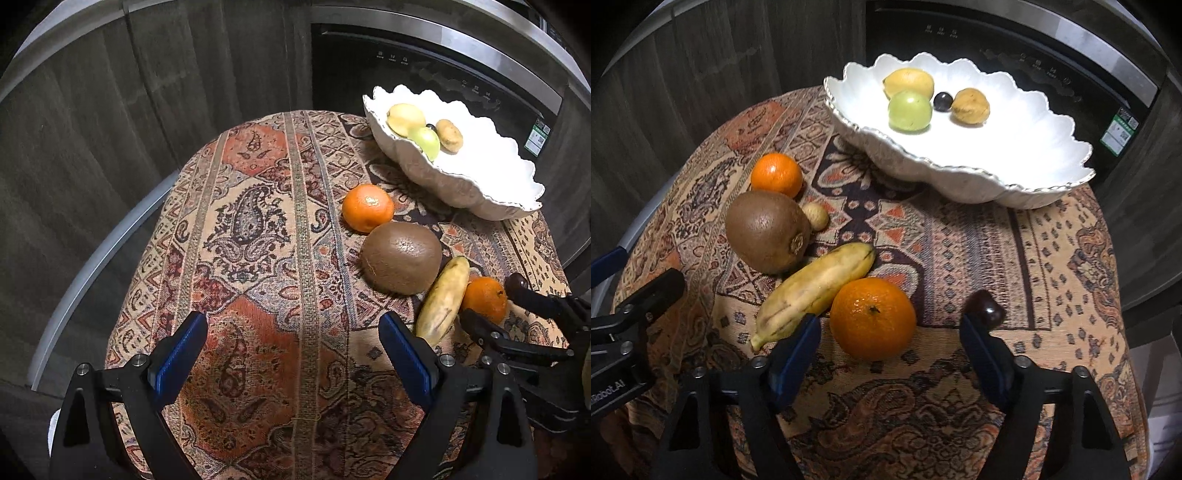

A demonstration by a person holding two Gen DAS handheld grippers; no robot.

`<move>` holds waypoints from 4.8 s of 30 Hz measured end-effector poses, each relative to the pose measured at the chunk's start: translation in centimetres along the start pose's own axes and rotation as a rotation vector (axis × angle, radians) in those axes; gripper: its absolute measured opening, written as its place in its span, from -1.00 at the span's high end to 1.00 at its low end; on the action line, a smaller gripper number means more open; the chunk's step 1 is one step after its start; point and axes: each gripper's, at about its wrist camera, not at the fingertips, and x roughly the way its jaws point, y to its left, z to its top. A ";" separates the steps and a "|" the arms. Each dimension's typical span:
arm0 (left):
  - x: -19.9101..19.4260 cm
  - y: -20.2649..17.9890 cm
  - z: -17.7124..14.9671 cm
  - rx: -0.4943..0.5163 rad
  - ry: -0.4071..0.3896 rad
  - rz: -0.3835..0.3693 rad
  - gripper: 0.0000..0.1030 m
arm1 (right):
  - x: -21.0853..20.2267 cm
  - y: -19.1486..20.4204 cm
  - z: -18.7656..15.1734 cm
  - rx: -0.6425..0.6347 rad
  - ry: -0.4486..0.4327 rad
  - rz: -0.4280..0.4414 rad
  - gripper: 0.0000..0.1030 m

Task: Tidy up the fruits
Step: 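Grasp the yellow banana with the left gripper while the right gripper grasps a mandarin, then lift the banana with the left gripper while the right gripper carries the mandarin over the bowl, then open the right gripper to drop the mandarin while the left gripper releases the banana into the bowl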

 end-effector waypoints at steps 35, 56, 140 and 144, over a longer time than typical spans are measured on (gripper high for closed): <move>2.3 -9.6 -0.6 0.198 0.044 -0.165 -0.34 | -3.9 -6.9 -1.7 0.138 -0.076 -0.032 0.06; 2.1 -11.0 -0.3 0.198 0.043 -0.206 0.38 | -4.3 -7.6 -2.1 0.166 -0.084 -0.030 0.06; 2.6 -15.0 14.5 0.232 -0.043 -0.286 0.41 | -3.3 -13.8 10.3 0.244 -0.196 0.010 0.06; 3.2 -14.9 14.5 0.220 -0.030 -0.276 0.04 | -2.6 -14.0 10.5 0.252 -0.181 0.023 0.04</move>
